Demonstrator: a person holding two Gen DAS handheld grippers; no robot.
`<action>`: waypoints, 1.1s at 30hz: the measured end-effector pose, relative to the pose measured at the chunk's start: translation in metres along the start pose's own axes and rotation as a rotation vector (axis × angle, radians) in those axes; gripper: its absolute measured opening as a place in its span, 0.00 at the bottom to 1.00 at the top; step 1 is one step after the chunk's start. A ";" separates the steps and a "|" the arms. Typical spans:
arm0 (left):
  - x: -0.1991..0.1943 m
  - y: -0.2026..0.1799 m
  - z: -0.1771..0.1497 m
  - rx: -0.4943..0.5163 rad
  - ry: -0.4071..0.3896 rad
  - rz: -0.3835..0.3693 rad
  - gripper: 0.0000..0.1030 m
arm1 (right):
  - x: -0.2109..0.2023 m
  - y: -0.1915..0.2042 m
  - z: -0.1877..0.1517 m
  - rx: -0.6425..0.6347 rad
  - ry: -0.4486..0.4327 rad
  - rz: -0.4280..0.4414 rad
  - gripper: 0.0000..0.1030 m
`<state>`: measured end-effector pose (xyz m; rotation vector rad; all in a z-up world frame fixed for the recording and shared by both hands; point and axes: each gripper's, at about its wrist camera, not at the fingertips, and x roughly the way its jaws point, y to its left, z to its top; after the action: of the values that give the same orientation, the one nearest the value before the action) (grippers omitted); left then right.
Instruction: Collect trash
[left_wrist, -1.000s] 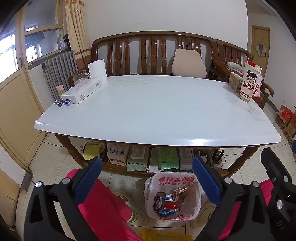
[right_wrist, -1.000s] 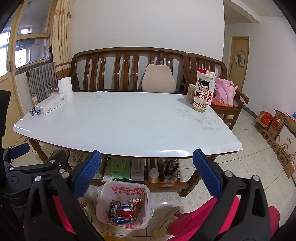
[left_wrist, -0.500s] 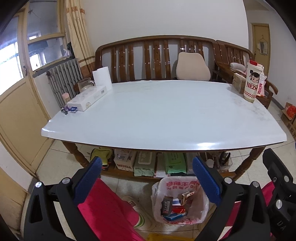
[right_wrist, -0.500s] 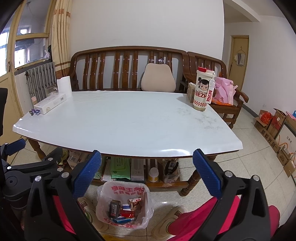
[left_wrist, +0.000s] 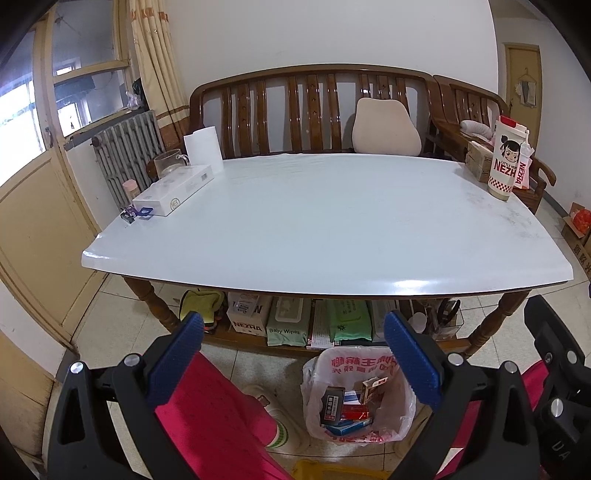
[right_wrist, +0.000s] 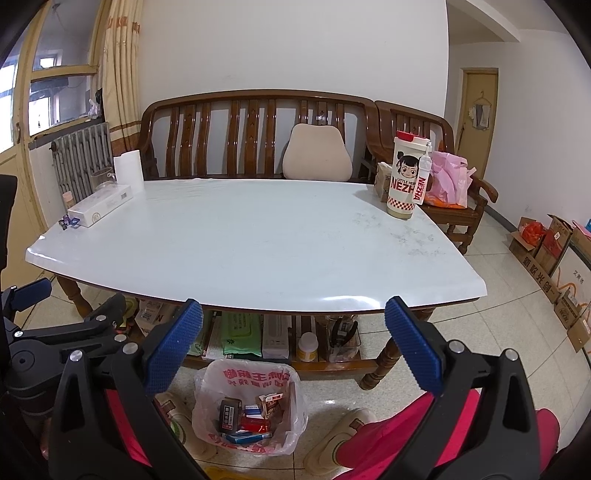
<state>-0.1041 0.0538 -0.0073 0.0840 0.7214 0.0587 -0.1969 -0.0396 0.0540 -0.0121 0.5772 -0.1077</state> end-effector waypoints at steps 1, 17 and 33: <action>0.000 0.000 0.000 0.000 0.000 0.000 0.92 | 0.001 0.000 0.000 0.000 0.001 0.003 0.94; 0.028 0.007 0.011 -0.015 0.039 0.021 0.93 | 0.028 0.004 0.015 -0.007 0.026 0.050 0.94; 0.084 0.032 0.046 -0.084 0.096 0.053 0.93 | 0.094 0.028 0.048 -0.046 0.065 0.077 0.94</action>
<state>-0.0118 0.0902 -0.0247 0.0198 0.8114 0.1440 -0.0896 -0.0230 0.0415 -0.0311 0.6445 -0.0199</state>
